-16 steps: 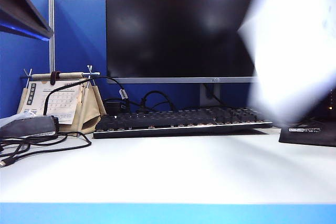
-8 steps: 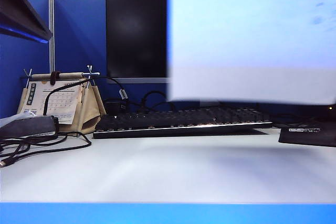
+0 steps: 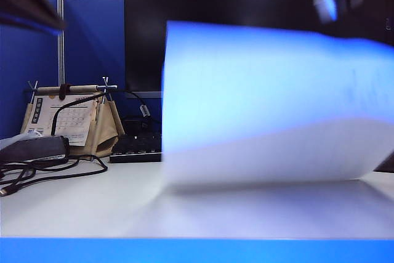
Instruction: Put a wrinkled paper upside down.
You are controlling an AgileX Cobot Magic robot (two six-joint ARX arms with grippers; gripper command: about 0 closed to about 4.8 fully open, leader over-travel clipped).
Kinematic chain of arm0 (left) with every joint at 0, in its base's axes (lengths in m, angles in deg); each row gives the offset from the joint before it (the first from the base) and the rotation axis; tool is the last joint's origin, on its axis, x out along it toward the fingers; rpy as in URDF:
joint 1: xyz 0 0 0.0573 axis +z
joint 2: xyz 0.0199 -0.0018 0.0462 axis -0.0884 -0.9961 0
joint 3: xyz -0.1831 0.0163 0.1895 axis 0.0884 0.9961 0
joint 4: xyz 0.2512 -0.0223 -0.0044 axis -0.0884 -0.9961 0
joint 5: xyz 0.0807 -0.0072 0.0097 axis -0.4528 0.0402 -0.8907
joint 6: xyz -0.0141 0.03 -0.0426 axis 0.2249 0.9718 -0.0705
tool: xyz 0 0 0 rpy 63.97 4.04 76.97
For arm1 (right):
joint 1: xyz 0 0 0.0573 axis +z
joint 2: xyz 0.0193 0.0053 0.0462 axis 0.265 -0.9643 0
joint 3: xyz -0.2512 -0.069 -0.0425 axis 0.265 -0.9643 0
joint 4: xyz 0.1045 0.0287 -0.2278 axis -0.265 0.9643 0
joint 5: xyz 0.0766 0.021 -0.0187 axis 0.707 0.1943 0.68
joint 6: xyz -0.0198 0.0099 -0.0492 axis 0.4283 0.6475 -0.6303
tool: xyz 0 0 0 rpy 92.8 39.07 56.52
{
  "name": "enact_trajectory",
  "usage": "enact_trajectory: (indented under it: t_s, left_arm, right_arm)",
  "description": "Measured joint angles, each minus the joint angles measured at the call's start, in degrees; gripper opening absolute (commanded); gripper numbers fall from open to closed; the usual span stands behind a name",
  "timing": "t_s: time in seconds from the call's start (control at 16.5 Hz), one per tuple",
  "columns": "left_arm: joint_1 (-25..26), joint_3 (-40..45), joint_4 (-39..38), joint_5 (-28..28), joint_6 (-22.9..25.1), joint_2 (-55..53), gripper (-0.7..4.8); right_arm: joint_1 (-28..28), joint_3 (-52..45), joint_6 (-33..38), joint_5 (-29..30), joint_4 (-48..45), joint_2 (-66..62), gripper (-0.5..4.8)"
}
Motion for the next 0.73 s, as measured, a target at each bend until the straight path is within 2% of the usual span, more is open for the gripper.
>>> enact_trajectory:
  t_s: [0.24,0.49,0.73]
  left_arm:
    - [0.0,0.0,0.6,0.0,0.0,0.1,0.30]
    - [0.0,0.0,1.3,0.0,0.0,0.1,0.30]
    - [0.0,0.0,3.0,0.0,0.0,0.3,0.30]
  right_arm:
    - [0.9,-5.8,4.6,5.3,-4.0,-0.2,-0.06]
    - [1.7,-6.9,6.6,11.4,-9.6,-1.0,-0.06]
    - [1.8,-6.9,6.8,14.1,-14.9,-9.4,-0.06]
